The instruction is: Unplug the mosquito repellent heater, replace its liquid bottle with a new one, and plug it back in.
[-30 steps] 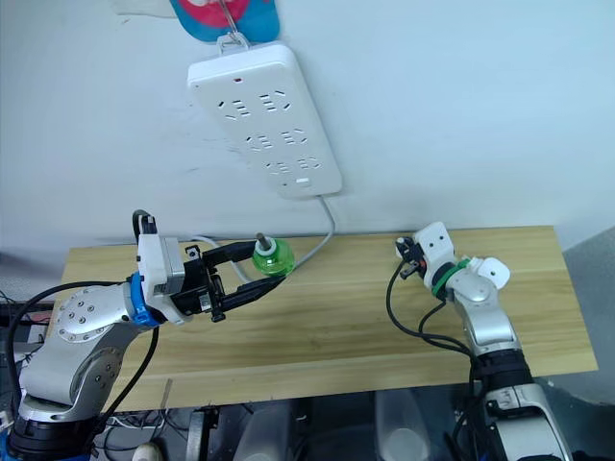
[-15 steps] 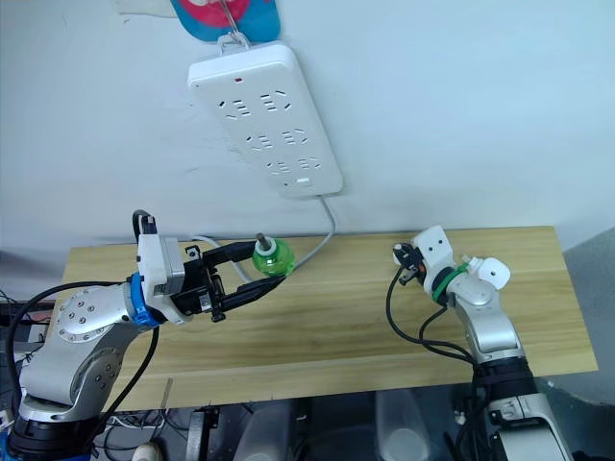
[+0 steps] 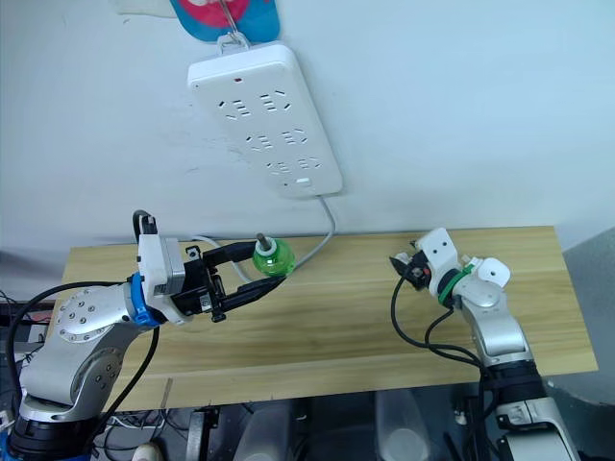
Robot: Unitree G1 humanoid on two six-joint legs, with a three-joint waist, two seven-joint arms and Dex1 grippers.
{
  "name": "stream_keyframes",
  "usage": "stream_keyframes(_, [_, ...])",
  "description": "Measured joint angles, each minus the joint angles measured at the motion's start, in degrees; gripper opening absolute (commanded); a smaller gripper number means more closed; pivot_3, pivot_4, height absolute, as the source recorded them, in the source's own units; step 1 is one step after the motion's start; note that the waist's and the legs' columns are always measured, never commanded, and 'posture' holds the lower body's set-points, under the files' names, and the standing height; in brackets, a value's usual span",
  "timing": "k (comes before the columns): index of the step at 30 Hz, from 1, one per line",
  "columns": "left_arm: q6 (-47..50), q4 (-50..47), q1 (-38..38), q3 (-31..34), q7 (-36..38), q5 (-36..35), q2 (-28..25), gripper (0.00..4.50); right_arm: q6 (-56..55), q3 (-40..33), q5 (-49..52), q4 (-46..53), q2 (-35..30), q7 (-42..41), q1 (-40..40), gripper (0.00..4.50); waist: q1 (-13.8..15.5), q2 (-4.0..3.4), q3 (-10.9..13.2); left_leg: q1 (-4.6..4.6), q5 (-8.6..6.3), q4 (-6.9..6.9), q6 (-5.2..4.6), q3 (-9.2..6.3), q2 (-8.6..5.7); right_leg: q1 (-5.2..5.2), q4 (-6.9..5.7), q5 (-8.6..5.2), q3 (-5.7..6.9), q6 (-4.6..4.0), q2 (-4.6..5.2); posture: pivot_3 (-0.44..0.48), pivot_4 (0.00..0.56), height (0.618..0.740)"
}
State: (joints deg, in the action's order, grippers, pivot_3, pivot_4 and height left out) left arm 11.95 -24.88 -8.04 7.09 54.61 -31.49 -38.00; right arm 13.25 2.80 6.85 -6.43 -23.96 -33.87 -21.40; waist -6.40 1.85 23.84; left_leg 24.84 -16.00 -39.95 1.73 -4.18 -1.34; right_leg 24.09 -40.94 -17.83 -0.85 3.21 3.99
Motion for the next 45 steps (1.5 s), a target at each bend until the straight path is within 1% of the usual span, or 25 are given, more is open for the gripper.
stream_keyframes(5, [-0.1, 0.0, 0.0, -0.1, 0.0, 0.0, 0.1, 2.23, 1.7, -0.4, 1.2, 4.1, -2.1, -2.0, 0.0, 2.96, 0.0, 0.00, 0.0, 0.00, 0.00, 0.00, 0.00, -0.01, 0.00, 0.00, 0.00, 0.00, 0.00, 0.00, 0.00, -0.187, 0.408, 0.740])
stream_keyframes(10, [-0.3, 0.0, 0.0, -0.1, 0.1, 0.0, 0.2, 2.23, 7.5, -1.1, 4.9, 12.7, -5.0, -5.2, -1.1, 2.96, 0.0, 0.00, 0.0, 0.00, -0.01, 0.00, -0.01, -0.01, 0.00, 0.00, 0.01, 0.00, 0.00, 0.00, 0.00, -0.196, 0.400, 0.740])
stream_keyframes(15, [-1.3, 0.7, -0.4, -0.1, 0.5, 0.1, 0.6, 2.23, 15.8, -1.4, 11.0, 20.6, -7.7, -8.6, -3.8, 2.96, 0.0, 0.00, 0.0, 0.01, -0.01, 0.01, -0.01, -0.05, 0.00, -0.02, 0.05, 0.00, 0.04, 0.00, 0.01, -0.210, 0.382, 0.740])
stream_keyframes(18, [-1.6, 0.9, -0.9, -0.2, 0.9, 0.1, 0.7, 2.23, 21.1, -1.8, 14.9, 24.3, -9.8, -10.1, -6.9, 2.96, -0.1, 0.00, 0.0, 0.01, -0.01, 0.00, -0.01, -0.04, 0.00, -0.02, 0.06, 0.00, 0.04, 0.00, 0.01, -0.222, 0.368, 0.740])
stream_keyframes(22, [-2.6, 1.7, -1.8, -0.4, 1.2, 0.3, 1.2, 2.23, 28.0, -3.2, 22.2, 29.4, -13.5, -13.6, -11.3, 2.96, -0.1, 0.02, 0.0, 0.02, 0.00, 0.02, 0.00, -0.08, 0.00, -0.03, 0.11, 0.00, 0.09, 0.00, 0.02, -0.231, 0.354, 0.740])
stream_keyframes(26, [-2.7, 3.0, -2.7, -0.6, 1.3, 0.6, 1.2, 2.23, 33.5, -3.4, 28.6, 33.0, -15.5, -16.0, -13.8, 2.96, -0.1, 0.02, 0.0, 0.03, 0.01, 0.00, 0.01, -0.05, 0.00, -0.02, 0.09, 0.00, 0.07, 0.00, 0.03, -0.233, 0.347, 0.740])
stream_keyframes(30, [-3.2, 3.2, -4.2, -0.7, 1.3, 0.8, 1.2, 2.23, 36.3, -2.4, 32.5, 35.6, -15.4, -16.2, -17.2, 2.96, -0.2, 0.02, 0.0, 0.03, 0.02, 0.00, 0.04, -0.07, 0.00, -0.02, 0.09, 0.00, 0.09, 0.00, 0.03, -0.229, 0.351, 0.740])
stream_keyframes(33, [-3.5, 3.4, -4.5, -1.3, 1.3, 1.1, 1.3, 2.23, 36.7, -1.4, 32.8, 35.6, -14.4, -15.7, -18.9, 2.96, -0.2, 0.03, 0.0, 0.03, 0.06, 0.00, 0.10, -0.06, 0.00, -0.01, 0.10, 0.00, 0.09, 0.00, 0.03, -0.225, 0.355, 0.740])
stream_keyframes(40, [-3.5, 3.4, -5.3, -1.8, 1.3, 1.2, 1.3, 2.23, 37.6, 0.1, 33.9, 36.8, -13.3, -14.5, -20.5, 2.96, -0.2, 0.03, 0.0, 0.04, 0.07, 0.00, 0.11, -0.07, 0.00, -0.01, 0.08, 0.00, 0.09, 0.00, 0.03, -0.224, 0.358, 0.740])
stream_keyframes(45, [-3.5, 4.6, -7.3, -2.5, 1.2, 1.2, 1.5, 2.23, 37.8, 2.1, 34.9, 37.9, -10.7, -13.5, -21.2, 2.96, -0.2, 0.02, 0.0, 0.03, 0.07, -0.01, 0.12, -0.06, 0.00, 0.00, 0.07, 0.00, 0.09, 0.00, 0.03, -0.222, 0.362, 0.740])
